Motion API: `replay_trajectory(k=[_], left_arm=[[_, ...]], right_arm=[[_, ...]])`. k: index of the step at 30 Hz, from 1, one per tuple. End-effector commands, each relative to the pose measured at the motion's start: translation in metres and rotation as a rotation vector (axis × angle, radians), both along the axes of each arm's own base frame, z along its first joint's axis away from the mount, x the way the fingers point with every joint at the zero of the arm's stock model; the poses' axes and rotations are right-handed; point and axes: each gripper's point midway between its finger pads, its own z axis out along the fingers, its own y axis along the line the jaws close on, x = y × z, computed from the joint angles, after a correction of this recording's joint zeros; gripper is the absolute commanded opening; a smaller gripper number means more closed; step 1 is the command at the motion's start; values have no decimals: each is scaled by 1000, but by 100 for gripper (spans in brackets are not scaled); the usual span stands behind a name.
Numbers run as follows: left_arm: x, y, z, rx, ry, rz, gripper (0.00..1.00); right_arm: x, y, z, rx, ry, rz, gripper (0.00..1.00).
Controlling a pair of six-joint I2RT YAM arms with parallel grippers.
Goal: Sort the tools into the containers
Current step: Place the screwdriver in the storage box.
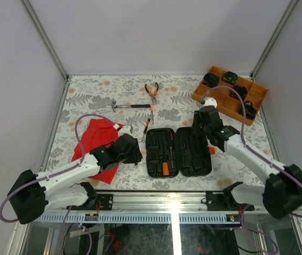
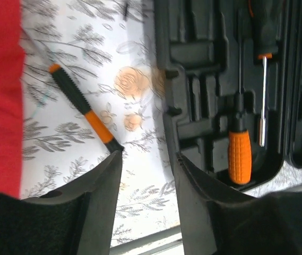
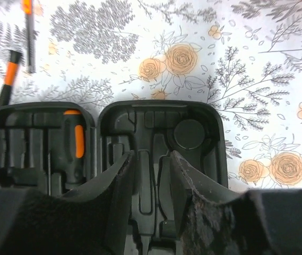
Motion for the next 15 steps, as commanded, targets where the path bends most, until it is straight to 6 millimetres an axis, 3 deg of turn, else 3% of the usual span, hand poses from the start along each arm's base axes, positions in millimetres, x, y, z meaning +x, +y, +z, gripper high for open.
replay_trajectory(k=[1,6,15], left_arm=[[24,24,16,67,-56,132,45],[40,37,14,148,-53,200,50],[50,37,-3,225,-14,238,53]], right_arm=[[-12,-5,26,69,-92,-4,41],[-39,-14,30,103,-95,-3,43],[-82,-23,21,184,-78,1,49]])
